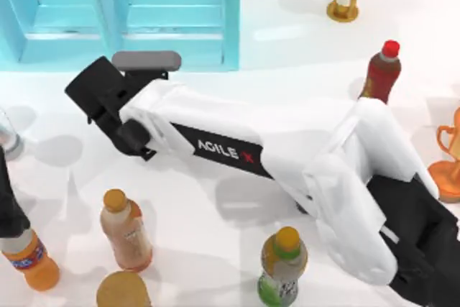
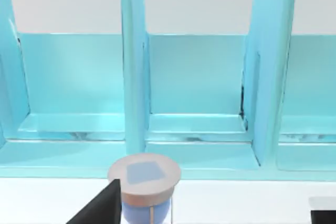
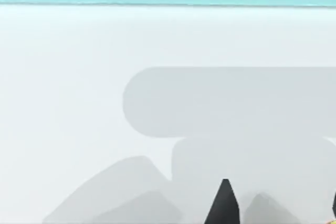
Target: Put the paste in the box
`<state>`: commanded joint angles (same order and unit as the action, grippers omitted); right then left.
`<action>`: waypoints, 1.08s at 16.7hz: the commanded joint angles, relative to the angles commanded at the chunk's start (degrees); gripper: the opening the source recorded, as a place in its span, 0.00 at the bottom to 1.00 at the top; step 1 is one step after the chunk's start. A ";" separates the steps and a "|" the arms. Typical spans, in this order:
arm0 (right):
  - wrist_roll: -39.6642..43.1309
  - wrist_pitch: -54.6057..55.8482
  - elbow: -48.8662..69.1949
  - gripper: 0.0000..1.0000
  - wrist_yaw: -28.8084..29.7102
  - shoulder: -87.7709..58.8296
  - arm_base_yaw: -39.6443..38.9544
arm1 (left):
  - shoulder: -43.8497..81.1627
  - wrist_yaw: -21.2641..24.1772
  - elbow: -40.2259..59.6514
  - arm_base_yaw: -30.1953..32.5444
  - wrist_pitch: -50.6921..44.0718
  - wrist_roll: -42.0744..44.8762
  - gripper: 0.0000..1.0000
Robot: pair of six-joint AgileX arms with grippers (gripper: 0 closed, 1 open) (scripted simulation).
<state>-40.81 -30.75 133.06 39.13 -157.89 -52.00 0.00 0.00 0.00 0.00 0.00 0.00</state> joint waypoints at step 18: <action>2.49 -20.03 16.75 0.00 -2.70 3.80 1.56 | 0.00 0.00 0.00 0.00 0.00 0.00 1.00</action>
<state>-38.32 -50.79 149.80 36.43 -154.08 -50.44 0.00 0.00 0.00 0.00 0.00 0.00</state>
